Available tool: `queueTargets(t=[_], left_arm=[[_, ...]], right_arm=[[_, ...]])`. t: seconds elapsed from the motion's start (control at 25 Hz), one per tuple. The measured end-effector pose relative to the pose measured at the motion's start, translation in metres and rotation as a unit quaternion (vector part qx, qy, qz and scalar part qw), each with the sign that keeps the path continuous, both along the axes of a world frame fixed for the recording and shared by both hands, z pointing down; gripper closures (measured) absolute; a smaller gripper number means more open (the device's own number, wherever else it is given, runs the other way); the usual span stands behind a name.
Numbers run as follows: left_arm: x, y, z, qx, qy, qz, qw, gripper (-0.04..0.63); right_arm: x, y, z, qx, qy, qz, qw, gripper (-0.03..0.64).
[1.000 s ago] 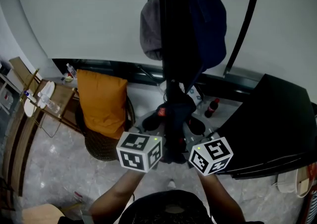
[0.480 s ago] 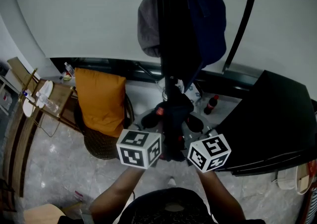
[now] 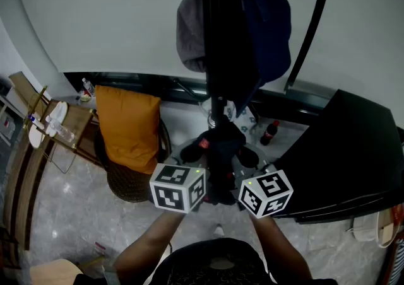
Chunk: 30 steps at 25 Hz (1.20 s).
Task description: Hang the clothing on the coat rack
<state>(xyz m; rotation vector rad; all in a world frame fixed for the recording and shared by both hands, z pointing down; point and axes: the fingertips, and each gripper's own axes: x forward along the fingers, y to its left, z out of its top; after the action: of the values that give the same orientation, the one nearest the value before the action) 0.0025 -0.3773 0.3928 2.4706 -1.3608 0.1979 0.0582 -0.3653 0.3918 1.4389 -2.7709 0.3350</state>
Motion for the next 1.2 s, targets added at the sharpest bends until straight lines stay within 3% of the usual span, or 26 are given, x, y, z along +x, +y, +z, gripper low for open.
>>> queueTargets(t=[1.2], left_arm=[[-0.002,-0.003,0.025,-0.021,-0.011,0.000,0.9997,0.563]], right_arm=[[-0.002,-0.002,0.024,-0.020,0.008,0.000,1.000,0.595]])
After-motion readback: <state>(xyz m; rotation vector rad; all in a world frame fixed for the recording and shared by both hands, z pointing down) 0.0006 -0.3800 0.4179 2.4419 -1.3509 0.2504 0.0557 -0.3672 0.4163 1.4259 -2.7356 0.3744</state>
